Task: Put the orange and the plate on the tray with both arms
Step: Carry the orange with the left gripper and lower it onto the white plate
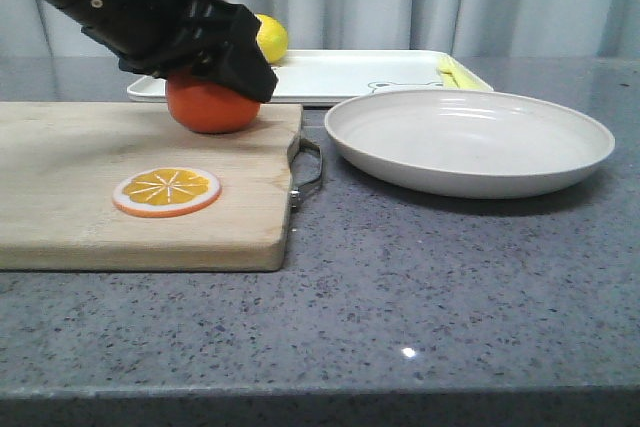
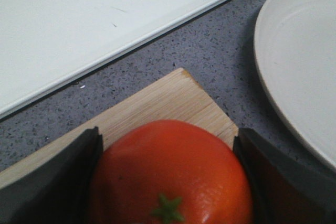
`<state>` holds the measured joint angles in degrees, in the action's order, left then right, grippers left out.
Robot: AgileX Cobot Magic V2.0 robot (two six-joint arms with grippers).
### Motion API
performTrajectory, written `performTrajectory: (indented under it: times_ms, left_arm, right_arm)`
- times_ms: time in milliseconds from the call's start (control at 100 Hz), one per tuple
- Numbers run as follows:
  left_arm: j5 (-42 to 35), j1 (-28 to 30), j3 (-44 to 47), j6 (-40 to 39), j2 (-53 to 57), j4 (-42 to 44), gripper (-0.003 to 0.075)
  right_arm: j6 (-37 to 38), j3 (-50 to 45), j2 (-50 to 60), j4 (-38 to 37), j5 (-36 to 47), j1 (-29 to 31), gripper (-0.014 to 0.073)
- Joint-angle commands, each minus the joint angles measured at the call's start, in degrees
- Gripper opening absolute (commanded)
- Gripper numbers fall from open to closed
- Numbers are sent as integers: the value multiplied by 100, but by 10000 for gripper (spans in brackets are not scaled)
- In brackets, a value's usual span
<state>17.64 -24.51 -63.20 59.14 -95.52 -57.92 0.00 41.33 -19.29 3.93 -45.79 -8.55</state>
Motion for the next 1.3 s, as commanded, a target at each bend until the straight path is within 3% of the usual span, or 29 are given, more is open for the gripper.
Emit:
performTrajectory:
  times_ms: [0, 200, 340, 560, 760, 1290]
  left_arm:
    - [135, -24, -191, -13, 244, -95, -17]
    - [969, -168, -588, -13, 357, -147, -18]
    - [1018, -520, -1053, -13, 353, -272, -18]
    - [-62, -1341, -1353, 10, 129, -285, -18]
    - [-279, -1804, -1566, 10, -435, -285, -18]
    - [-292, -1937, -1884, 10, -1060, -327, -16]
  right_arm:
    - [0, 191, -114, 19, 379, 22, 531]
    - [0, 191, -114, 19, 379, 22, 531]
    - [0, 191, -114, 19, 379, 22, 531]
    - [0, 191, -114, 19, 379, 22, 531]
    - [0, 191, -114, 19, 379, 22, 531]
    - [0, 191, -114, 19, 374, 22, 531]
